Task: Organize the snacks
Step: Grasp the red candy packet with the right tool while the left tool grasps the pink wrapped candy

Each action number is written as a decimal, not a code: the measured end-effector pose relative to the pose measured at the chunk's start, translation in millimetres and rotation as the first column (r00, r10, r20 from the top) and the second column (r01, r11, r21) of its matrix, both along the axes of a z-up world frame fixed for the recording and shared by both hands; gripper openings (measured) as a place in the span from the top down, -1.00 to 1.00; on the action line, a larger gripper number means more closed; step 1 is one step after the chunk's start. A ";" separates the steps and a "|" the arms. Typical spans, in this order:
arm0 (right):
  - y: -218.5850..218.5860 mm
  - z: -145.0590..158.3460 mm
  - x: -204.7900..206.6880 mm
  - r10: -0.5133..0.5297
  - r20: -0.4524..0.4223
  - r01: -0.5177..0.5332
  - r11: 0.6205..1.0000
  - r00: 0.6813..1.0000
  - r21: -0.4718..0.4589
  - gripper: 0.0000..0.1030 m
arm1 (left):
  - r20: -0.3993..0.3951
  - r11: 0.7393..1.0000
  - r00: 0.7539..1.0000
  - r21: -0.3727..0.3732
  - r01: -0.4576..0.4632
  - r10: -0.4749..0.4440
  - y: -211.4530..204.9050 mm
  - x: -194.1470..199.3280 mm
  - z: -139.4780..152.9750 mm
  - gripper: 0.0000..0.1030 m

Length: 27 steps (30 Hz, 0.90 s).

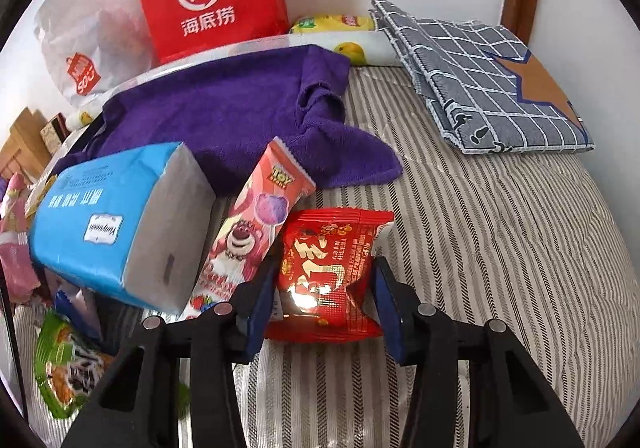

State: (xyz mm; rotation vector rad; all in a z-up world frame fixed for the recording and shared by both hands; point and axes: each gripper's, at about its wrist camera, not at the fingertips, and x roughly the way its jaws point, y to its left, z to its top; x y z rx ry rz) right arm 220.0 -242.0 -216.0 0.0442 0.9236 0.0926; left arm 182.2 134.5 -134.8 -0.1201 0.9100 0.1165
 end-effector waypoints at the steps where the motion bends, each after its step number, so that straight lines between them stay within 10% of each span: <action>1: -0.2 0.3 -0.7 -0.002 0.000 0.002 1.000 1.000 -0.004 0.11 | -0.005 1.000 1.000 0.001 0.001 -0.001 1.0 3.1 -1.7 -1.00; 14: -8.0 -1.4 -16.6 -0.013 0.004 0.013 1.000 1.000 -0.025 0.13 | -0.095 0.994 0.990 -0.033 0.104 -0.107 9.1 46.1 -46.3 -0.68; 21: -8.4 -0.8 -20.7 -0.049 0.004 0.049 0.998 0.999 -0.033 0.15 | -0.109 0.987 0.981 -0.033 0.158 -0.160 0.1 42.1 -58.6 0.34; 27: -14.3 9.7 -36.7 -0.093 0.016 0.093 0.996 0.996 -0.007 0.16 | -0.088 0.987 0.985 -0.078 0.141 -0.148 13.3 25.7 -49.9 0.45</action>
